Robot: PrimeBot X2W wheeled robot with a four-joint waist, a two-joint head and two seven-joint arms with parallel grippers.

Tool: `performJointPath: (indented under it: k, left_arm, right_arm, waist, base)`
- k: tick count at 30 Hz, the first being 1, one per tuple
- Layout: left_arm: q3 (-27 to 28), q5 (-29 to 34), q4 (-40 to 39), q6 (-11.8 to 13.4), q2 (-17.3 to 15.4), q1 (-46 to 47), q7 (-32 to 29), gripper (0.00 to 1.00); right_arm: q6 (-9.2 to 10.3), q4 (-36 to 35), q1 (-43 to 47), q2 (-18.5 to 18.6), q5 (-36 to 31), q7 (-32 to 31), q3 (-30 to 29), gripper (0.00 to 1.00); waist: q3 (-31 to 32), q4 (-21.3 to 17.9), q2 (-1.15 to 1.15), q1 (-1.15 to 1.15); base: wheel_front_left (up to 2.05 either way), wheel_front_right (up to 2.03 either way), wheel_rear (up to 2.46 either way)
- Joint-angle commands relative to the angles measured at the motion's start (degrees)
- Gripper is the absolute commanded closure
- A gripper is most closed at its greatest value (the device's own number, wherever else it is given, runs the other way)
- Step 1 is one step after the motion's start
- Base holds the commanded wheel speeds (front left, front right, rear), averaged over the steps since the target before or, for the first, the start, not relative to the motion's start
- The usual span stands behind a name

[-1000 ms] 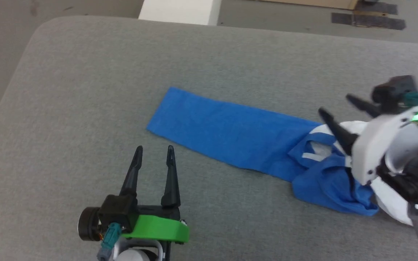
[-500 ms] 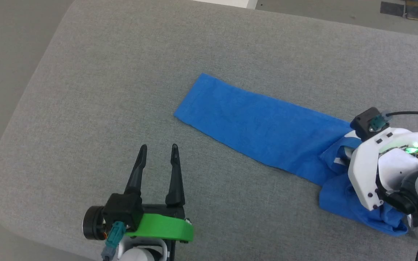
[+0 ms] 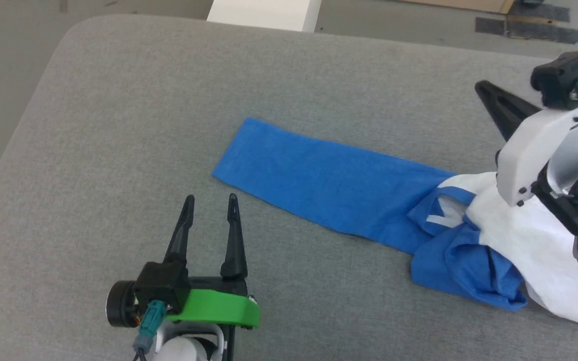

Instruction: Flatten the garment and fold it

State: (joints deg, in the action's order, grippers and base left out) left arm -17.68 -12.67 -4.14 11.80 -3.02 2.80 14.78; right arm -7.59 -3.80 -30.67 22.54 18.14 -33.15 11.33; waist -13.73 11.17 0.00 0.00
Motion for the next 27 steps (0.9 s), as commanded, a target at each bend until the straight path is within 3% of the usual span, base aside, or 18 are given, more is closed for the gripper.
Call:
performJointPath:
  k: [1,2,3,8,20,21,23,27]
  left_arm:
    - [0.3,0.3,0.2,-0.3,0.1,-0.1,0.2,0.00]
    - [0.5,0.3,0.2,-0.4,0.1,-0.3,0.2,0.00]
    - [0.6,0.3,0.2,-0.5,0.1,-0.5,0.2,0.00]
    - [1.1,0.6,-0.2,-0.8,0.1,-1.1,0.2,0.00]
    - [-2.1,-1.0,-0.9,0.4,0.1,1.8,0.2,0.00]
    - [-2.3,-1.2,-0.9,0.7,0.1,2.0,0.2,0.00]
    - [-2.5,-1.5,-0.9,1.0,0.1,2.3,0.2,0.00]
    - [-2.4,-1.6,-0.8,1.5,0.1,2.6,0.2,0.00]
  right_arm:
    - [0.10,-0.9,0.0,-0.5,0.1,0.7,-1.0,1.00]
    - [0.10,-1.7,0.6,-0.7,0.0,1.0,-1.7,0.80]
    - [0.10,-2.6,1.5,-0.8,-0.1,1.2,-2.4,0.00]
    - [0.10,-3.4,7.2,-0.8,0.1,-1.3,-4.3,0.00]
    - [0.10,-2.6,16.4,5.8,1.1,-20.3,-1.2,0.00]
    - [0.10,-2.8,16.8,6.1,1.3,-21.4,-1.2,0.09]
    - [0.10,-3.3,17.1,6.7,1.1,-22.2,-1.0,1.00]
    - [0.10,-4.1,16.3,6.5,0.5,-20.5,-1.6,1.00]
  waist:
    - [1.6,-1.5,0.00,0.00]
    - [1.8,-1.7,0.00,0.00]
    - [2.0,-1.8,0.00,0.00]
    - [1.9,-2.3,0.00,0.00]
    - [-4.9,0.7,0.00,0.00]
    - [-5.4,1.0,0.00,0.00]
    - [-5.9,1.3,0.00,0.00]
    - [-5.8,1.2,0.00,0.00]
  base:
    - [0.00,0.00,0.00]
    - [0.00,0.00,0.00]
    - [0.00,0.00,0.00]
    - [0.00,0.00,0.00]
    - [0.00,0.00,0.00]
    - [0.00,0.00,0.00]
    - [0.00,0.00,0.00]
    - [0.00,0.00,0.00]
